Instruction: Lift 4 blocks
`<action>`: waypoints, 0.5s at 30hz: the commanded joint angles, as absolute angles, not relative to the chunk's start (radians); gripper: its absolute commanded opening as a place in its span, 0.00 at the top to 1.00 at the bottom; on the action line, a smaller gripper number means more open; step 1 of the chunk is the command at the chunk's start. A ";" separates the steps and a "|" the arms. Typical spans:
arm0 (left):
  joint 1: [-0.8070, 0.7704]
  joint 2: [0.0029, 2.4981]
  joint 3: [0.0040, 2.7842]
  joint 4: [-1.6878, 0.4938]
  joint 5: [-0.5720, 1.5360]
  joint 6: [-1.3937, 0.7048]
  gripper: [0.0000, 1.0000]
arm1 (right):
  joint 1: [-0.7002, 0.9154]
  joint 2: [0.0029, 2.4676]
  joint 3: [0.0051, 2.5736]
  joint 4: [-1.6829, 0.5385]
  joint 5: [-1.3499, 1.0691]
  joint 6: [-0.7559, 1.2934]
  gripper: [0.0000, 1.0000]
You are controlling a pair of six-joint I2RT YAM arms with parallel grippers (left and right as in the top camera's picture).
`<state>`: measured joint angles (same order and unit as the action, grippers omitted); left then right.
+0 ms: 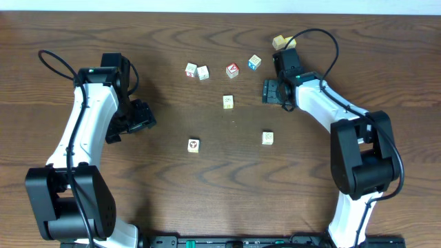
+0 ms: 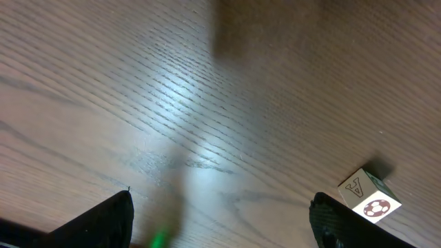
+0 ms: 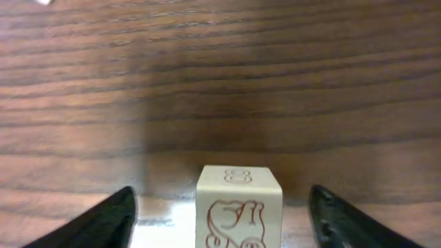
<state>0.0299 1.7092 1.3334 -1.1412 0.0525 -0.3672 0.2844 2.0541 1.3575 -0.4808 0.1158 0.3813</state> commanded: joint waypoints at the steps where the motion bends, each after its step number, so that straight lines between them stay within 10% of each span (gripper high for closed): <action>1: 0.030 1.706 1.327 -1.143 0.041 -0.376 0.18 | 0.278 2.062 1.353 -0.473 0.158 0.384 0.35; 15: 0.030 1.706 1.327 -1.143 0.041 -0.376 0.18 | 0.278 2.063 1.353 -0.466 0.179 0.340 0.55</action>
<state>0.0299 1.7092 1.3334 -1.1412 0.0521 -0.3668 0.2844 2.0579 1.3571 -0.4694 0.1585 0.3511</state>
